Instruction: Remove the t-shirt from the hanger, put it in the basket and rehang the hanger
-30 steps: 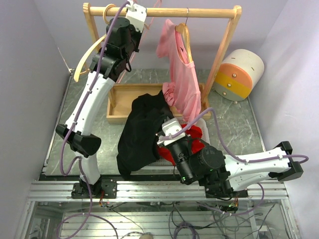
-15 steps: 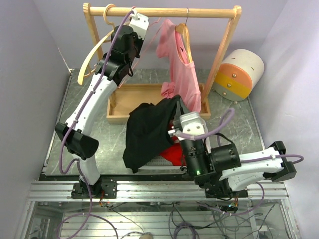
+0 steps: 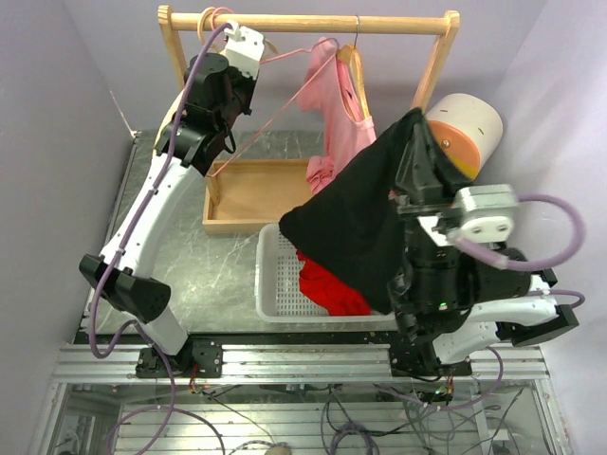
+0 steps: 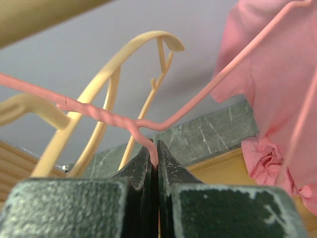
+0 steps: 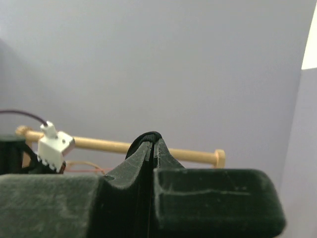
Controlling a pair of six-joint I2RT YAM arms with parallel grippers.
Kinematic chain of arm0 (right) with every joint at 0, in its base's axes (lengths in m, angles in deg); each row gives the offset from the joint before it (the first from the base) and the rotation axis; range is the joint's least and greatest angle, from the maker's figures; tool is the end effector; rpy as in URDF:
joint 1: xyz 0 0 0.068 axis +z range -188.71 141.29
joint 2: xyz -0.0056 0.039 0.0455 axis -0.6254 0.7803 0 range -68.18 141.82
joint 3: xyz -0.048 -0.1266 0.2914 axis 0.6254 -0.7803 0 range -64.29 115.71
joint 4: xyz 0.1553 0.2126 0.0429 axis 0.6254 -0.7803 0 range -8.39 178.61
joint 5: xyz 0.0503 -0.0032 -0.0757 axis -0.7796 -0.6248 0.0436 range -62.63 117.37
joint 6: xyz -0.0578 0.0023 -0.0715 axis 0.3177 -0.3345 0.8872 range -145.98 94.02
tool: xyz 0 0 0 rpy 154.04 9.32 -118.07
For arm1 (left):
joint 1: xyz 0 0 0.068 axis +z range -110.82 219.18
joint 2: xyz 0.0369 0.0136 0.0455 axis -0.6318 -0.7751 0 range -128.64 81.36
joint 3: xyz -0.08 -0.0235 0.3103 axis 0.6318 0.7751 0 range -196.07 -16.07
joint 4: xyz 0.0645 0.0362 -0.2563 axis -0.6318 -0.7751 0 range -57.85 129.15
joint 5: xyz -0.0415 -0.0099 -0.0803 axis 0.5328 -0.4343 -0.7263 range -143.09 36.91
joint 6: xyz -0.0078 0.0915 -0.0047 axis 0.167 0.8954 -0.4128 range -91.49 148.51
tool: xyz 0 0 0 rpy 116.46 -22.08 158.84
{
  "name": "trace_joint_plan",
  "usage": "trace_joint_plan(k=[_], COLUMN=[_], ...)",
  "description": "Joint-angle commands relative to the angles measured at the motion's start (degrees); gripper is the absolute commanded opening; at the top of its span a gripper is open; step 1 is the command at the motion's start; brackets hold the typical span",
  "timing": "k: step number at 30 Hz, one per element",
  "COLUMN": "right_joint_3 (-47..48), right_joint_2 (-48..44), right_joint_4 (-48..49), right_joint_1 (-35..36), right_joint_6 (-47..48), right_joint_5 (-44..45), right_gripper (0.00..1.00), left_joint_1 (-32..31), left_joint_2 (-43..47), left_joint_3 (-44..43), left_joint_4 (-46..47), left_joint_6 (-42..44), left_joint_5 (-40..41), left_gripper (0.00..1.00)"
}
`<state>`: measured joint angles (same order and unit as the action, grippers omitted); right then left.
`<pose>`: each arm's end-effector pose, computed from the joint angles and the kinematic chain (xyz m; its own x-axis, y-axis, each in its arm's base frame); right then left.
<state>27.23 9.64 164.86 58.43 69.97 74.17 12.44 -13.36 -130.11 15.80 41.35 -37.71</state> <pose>0.0370 0.1893 0.6685 0.6885 -0.0188 -0.7250 -0.0533 0.9957 -0.0764 0.3811 -0.1675 0.5551 -0.0173 0.2486 -0.9684 0.2068 0.9485 0.2398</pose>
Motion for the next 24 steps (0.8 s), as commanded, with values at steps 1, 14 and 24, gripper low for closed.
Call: trace_joint_plan(k=[1, 14, 24], right_joint_3=[8.9, 22.7, 12.4], right_joint_2=[-2.2, -8.8, -9.5], right_joint_4=[-16.9, -49.8, -41.3], right_joint_1=[18.0, 18.0, 18.0], right_joint_6=[-9.3, -37.3, -32.8], right_joint_5=[-7.5, -15.6, -11.5], right_gripper=[0.0, 0.0, 0.0], left_joint_1=[0.7, 1.2, 1.2], left_joint_2=[4.6, 4.7, 4.6], left_joint_3=[-0.2, -2.1, -2.4], left_joint_4=[3.3, 1.1, 0.6], left_joint_6=[-0.7, -1.1, -1.1], left_joint_5=[-5.3, -7.5, -8.3], left_gripper=[0.07, 0.07, 0.07])
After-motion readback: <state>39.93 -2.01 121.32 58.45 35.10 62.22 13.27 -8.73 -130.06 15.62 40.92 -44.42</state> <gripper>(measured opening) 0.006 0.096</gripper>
